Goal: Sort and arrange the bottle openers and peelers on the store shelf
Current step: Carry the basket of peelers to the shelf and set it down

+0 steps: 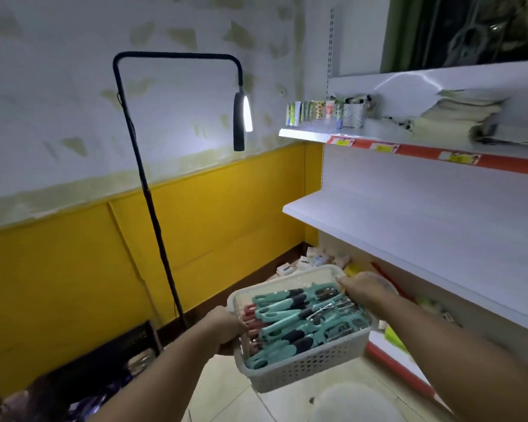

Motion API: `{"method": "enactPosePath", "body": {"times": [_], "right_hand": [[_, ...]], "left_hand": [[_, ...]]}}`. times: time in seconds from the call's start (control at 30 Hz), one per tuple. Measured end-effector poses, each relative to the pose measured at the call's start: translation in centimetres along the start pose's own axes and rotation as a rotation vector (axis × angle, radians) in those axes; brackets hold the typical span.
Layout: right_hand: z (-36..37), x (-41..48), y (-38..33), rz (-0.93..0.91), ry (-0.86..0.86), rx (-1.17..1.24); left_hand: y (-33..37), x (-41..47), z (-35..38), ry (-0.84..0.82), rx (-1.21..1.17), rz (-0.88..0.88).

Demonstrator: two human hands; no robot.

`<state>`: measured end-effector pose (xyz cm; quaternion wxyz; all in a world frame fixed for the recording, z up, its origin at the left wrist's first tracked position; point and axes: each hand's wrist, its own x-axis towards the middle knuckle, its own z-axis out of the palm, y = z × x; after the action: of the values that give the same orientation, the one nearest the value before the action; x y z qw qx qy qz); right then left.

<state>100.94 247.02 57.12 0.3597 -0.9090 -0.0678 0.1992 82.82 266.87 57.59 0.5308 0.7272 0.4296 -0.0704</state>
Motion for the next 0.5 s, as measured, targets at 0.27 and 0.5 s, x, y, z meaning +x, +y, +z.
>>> {"method": "enactPosePath", "body": {"times": [0.27, 0.5], "right_hand": [[-1.7, 12.5, -4.1, 0.064, 0.034, 0.085], [-5.4, 19.8, -2.9, 0.106, 0.222, 0.06]], "left_hand": [[9.3, 10.5, -1.5, -0.171, 0.156, -0.052], [15.0, 19.1, 2.3, -0.251, -0.051, 0.021]]}}
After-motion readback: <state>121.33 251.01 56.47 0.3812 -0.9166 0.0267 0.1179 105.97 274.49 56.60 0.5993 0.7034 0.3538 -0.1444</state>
